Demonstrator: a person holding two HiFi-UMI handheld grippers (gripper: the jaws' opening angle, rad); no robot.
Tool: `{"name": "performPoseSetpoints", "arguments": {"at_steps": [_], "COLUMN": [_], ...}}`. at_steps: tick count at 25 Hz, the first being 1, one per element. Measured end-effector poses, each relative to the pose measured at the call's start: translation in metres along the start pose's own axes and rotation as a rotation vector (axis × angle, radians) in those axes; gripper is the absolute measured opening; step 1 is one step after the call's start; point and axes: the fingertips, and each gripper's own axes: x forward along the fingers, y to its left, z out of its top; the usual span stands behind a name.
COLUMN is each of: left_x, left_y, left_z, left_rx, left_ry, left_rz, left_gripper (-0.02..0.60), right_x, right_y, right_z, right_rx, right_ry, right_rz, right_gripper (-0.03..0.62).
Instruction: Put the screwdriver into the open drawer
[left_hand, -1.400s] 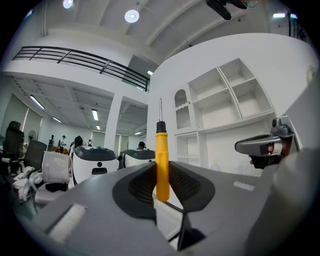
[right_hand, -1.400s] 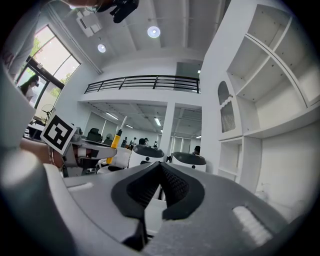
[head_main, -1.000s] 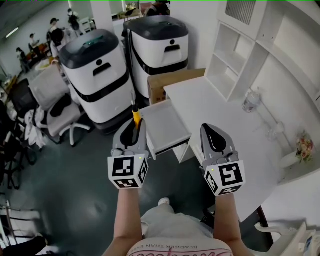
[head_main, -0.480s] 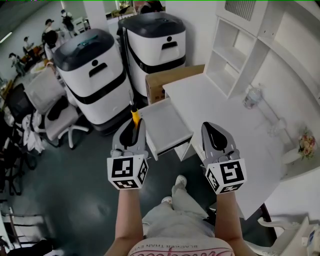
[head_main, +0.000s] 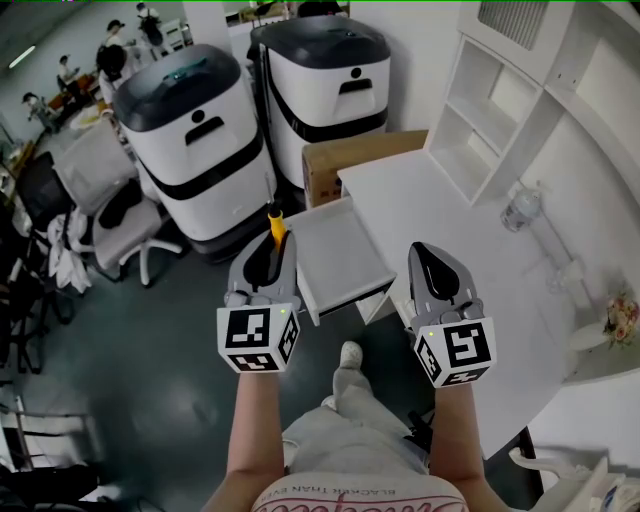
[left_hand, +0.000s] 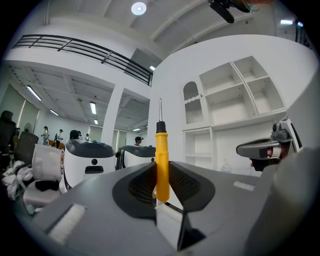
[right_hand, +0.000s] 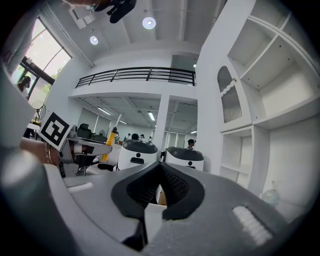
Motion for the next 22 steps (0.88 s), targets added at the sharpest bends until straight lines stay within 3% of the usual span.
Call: {"name": "performPoseSetpoints", "arguments": {"at_steps": [22], "left_x": [0.177], "left_y": [0.034], "left_z": [-0.011], "left_rx": [0.014], "left_ry": [0.065], "left_rz": [0.034], "left_gripper": [0.095], "right_x": [0.165], "right_y": [-0.105], "right_z": [-0.021], "right_rx": [0.047], "right_ry": [0.021], "right_rz": [0.06], "right_gripper": [0.0]}}
